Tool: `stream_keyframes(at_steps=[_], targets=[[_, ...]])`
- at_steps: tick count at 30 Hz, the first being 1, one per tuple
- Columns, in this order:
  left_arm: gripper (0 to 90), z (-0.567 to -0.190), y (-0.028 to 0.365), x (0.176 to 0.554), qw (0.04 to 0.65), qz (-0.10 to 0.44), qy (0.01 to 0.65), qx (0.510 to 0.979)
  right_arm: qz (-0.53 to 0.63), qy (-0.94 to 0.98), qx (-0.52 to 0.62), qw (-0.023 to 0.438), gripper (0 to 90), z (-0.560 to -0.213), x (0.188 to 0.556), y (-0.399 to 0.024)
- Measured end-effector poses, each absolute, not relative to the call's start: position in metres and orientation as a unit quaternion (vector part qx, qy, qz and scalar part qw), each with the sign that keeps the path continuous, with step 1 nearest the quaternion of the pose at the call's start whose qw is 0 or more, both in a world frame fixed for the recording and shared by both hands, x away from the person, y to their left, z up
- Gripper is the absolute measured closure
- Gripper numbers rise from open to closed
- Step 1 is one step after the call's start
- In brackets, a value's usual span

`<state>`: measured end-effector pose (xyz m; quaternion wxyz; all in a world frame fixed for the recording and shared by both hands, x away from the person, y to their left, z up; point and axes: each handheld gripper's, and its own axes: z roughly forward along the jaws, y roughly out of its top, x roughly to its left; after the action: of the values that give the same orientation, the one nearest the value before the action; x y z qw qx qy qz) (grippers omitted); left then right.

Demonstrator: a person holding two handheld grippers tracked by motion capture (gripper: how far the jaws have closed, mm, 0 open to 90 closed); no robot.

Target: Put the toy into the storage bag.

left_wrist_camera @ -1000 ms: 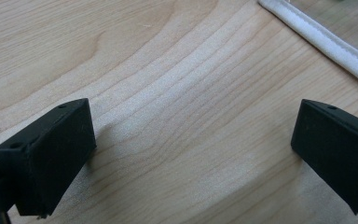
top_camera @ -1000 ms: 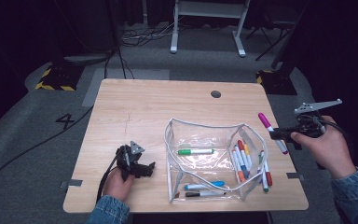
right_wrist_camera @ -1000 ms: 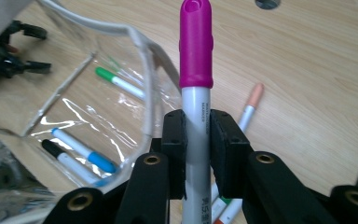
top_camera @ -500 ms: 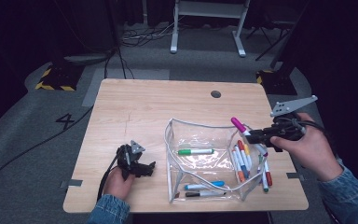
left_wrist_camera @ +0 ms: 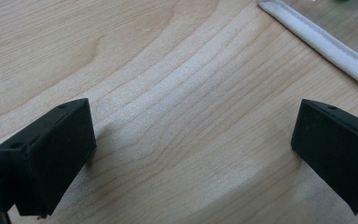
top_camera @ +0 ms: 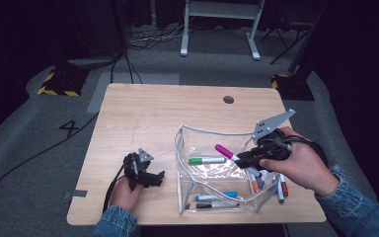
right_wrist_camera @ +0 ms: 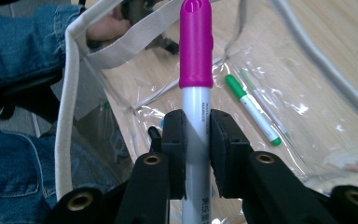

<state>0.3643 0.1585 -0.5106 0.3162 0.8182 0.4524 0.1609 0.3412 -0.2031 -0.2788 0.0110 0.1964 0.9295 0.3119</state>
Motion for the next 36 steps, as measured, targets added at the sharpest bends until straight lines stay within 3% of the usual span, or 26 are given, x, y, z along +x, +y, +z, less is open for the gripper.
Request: stream_keyframes(at_steps=[36], targets=[[0.0, -0.510, 0.159, 0.365, 0.314, 0.160, 0.450, 0.820, 0.143, 0.985, 0.074, -0.059, 77.4, -0.345, 0.340, -0.127]])
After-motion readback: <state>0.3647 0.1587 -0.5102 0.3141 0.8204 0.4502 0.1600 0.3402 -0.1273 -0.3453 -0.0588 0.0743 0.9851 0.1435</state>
